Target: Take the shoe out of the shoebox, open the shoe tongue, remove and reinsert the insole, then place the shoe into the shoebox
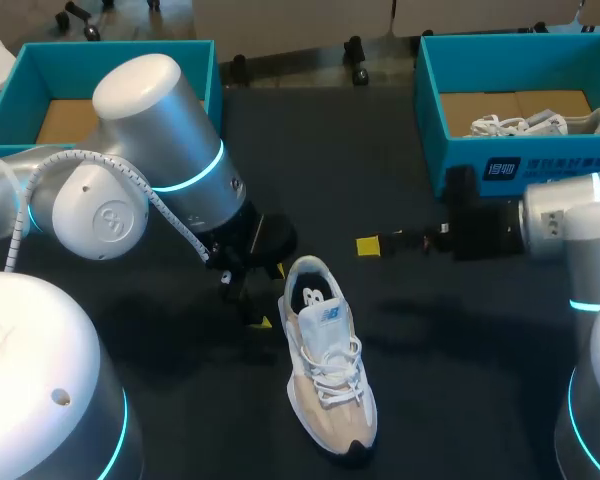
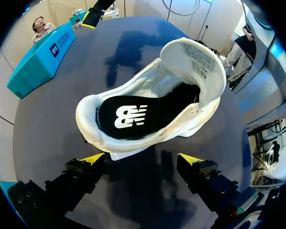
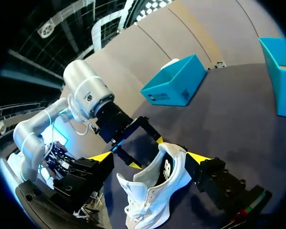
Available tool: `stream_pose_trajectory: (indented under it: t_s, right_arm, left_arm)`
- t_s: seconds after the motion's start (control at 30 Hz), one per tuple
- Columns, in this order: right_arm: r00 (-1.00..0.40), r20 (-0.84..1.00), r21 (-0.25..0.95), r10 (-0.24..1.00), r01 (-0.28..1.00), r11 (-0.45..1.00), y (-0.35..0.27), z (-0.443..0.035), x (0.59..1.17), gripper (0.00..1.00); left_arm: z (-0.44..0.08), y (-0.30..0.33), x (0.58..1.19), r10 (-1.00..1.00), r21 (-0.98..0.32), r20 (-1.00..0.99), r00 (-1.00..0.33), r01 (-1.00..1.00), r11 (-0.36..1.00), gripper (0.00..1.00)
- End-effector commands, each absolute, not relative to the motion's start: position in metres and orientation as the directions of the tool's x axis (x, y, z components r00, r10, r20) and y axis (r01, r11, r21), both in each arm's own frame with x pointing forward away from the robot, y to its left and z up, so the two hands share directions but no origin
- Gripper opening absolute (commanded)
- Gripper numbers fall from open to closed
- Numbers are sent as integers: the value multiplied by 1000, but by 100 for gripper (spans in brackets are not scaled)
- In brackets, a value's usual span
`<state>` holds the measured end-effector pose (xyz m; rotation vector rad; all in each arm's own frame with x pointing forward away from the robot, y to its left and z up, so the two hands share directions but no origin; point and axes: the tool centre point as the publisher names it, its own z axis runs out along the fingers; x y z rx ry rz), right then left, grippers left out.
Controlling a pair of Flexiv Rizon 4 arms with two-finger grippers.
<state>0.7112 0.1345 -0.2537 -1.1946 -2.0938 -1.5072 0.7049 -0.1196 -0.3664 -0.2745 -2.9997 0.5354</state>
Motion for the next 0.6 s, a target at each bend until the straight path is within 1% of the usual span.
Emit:
stream_pose_trajectory:
  t_s: [0.03, 0.13, 0.17, 0.23, 0.3, 0.33, 0.4, 0.47, 0.6]
  right_arm:
    - [-606, 644, 640, 467, 761, 104, 133, -251, 706, 100]
    - [-606, 644, 640, 467, 761, 104, 133, -251, 706, 100]
    - [-599, 663, 623, 449, 774, 114, 132, -254, 708, 100]
    - [-538, 692, 538, 481, 829, 153, 125, -255, 709, 100]
    - [-519, 715, 490, 468, 850, 195, 119, -250, 708, 100]
    - [-506, 713, 471, 485, 858, 203, 115, -247, 708, 100]
    - [-514, 717, 450, 470, 857, 250, 110, -243, 707, 100]
    - [-501, 705, 413, 501, 865, 284, 103, -238, 707, 100]
    - [-507, 702, 364, 501, 859, 359, 98, -232, 708, 100]
  left_arm:
    - [-367, -120, 705, 191, -349, 49, -980, 162, 923, 100]
    - [-365, -121, 709, 197, -350, 61, -979, 164, 922, 100]
    - [-364, -121, 710, 198, -347, 59, -978, 166, 923, 100]
    - [-362, -121, 716, 203, -332, 58, -978, 173, 928, 100]
    - [-358, -118, 720, 206, -328, 49, -977, 179, 928, 100]
    - [-357, -117, 723, 211, -324, 53, -976, 183, 928, 100]
    - [-354, -114, 728, 205, -317, 62, -977, 176, 932, 100]
    - [-351, -111, 734, 204, -305, 76, -976, 172, 937, 100]
    - [-346, -105, 738, 194, -271, 84, -977, 165, 948, 100]
